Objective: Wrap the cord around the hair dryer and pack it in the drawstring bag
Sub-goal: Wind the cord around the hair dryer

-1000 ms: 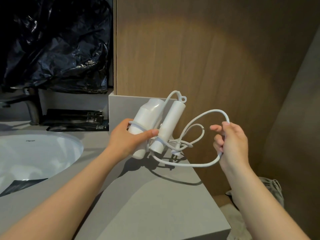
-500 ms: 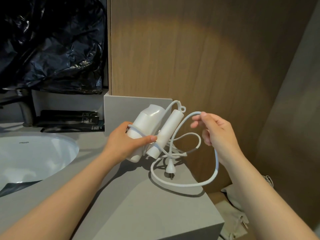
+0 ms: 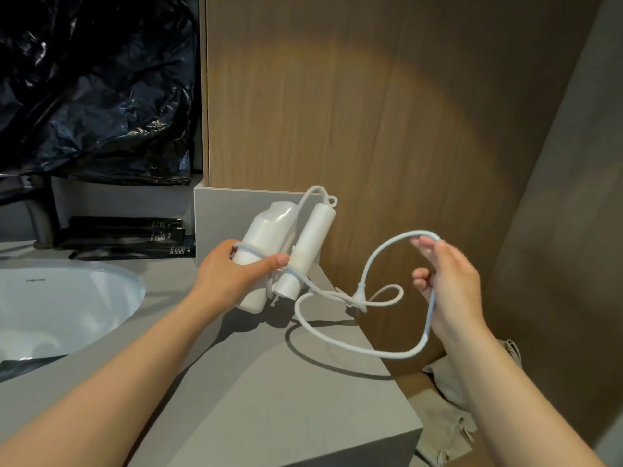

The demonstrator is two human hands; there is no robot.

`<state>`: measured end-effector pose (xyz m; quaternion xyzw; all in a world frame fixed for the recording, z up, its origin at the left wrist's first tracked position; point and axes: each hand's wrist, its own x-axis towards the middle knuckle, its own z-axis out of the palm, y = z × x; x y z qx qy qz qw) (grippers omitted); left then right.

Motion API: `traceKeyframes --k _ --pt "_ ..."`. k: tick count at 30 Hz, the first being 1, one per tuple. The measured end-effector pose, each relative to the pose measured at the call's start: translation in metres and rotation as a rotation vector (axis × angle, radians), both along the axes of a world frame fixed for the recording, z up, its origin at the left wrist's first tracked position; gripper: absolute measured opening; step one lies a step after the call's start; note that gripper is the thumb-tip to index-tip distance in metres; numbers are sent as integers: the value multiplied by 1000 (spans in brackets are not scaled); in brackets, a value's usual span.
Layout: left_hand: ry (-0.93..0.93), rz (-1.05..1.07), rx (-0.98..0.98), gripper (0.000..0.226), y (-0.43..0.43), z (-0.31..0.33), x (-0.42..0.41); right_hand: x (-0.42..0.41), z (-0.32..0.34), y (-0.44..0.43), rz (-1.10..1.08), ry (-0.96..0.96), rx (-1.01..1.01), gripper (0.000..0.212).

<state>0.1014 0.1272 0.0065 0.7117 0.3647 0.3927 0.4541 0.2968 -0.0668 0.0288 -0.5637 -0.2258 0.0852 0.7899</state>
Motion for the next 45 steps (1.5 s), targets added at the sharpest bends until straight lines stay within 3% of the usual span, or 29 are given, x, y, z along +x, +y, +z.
traceKeyframes --k 3,6,8,10,12,14,16,18,23,25,28,32,36,41,43,45 --pt "-47 24 3 49 -5 2 4 1 -12 11 -53 -122 -186 27" --pt "-89 55 -10 47 -9 3 7 -1 -13 23 -44 -234 -400 27" --pt "-124 83 -32 50 -10 5 7 -3 -13 28 -3 -335 -625 45" --pt "-157 111 -47 54 -8 6 7 -14 -14 27 -110 -581 -794 69" --pt "-166 123 -48 55 -6 6 6 -33 -15 25 -274 -877 -696 72" --pt "-170 122 -54 56 -4 5 5 -50 -14 28 -200 -1011 -543 58" --pt "-179 113 -75 57 -4 6 4 -57 -18 33 27 -958 -553 40" --pt "-205 102 -106 60 -2 7 3 -49 -26 37 123 -988 -718 33" --pt "-262 102 -147 66 7 9 -1 -10 -49 33 107 -686 -832 43" --pt "-232 119 -124 67 8 8 0 -8 -50 34 137 -617 -770 45" --pt "-196 112 -104 65 6 7 3 -28 -34 40 317 -560 -523 47" --pt "-193 99 -117 63 4 5 3 -49 -21 53 493 -608 -472 21" --pt "-213 38 -183 68 6 7 0 -46 -18 59 419 -640 -495 27" --pt "-200 -19 -186 83 7 9 -3 -32 -22 68 -7 -870 -828 75" --pt "-167 -20 -153 86 8 7 -3 -31 -21 74 -67 -825 -831 77" --pt "-129 -34 -119 87 7 5 -2 -33 -19 83 86 -614 -641 63"
